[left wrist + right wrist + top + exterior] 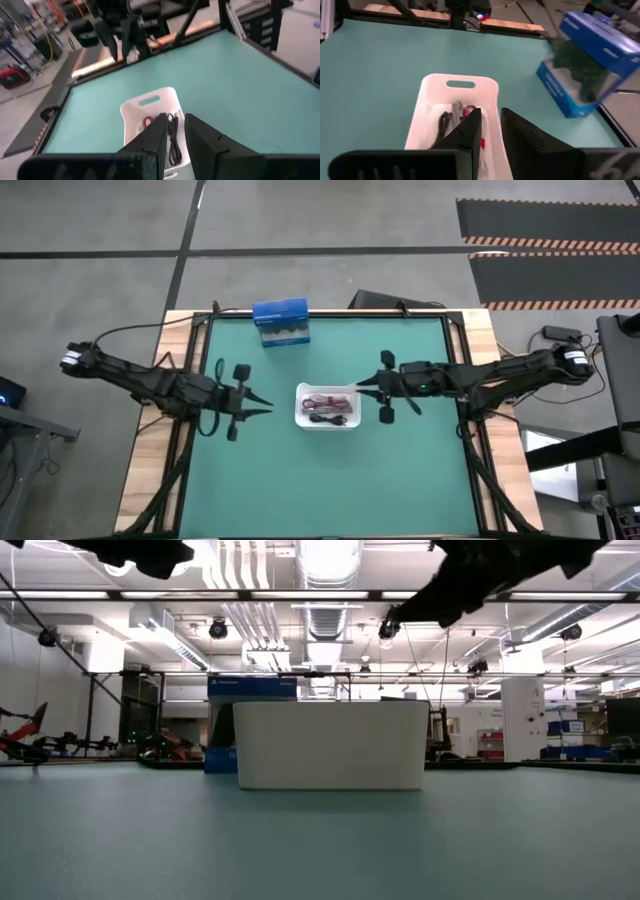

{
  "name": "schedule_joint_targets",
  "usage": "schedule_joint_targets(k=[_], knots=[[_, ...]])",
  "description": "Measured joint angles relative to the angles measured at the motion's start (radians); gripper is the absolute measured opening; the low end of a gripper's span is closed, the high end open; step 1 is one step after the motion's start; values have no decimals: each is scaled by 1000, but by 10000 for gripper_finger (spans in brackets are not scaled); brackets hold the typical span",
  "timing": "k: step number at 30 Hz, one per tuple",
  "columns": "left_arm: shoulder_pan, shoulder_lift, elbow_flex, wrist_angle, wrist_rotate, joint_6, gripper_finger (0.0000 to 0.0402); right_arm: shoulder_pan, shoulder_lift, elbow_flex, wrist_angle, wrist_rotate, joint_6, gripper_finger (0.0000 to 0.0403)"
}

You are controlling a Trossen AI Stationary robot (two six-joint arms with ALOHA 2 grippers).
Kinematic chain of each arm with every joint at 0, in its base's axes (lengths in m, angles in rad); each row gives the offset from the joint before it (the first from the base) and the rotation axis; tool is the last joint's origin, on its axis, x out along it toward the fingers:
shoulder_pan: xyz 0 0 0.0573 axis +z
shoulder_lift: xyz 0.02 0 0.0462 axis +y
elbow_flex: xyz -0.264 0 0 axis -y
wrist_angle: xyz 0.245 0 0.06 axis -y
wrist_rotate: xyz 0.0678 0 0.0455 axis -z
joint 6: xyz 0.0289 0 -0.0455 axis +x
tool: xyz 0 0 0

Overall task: Pick and place USB-C Cables
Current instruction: Return to Home Position

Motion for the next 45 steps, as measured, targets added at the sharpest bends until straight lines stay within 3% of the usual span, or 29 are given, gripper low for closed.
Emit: schedule_joint_targets(k=[18,31,45], knots=[[1,-358,-191,20,-5,-1,52,0,-304,-190,0,59,6,63],[1,-603,-277,10,-54,7,52,-7,-431,-271,-4,110,-17,63],[1,-712,-290,-41,-54,-9,52,-34,-618,-363,-41,170,-28,63]])
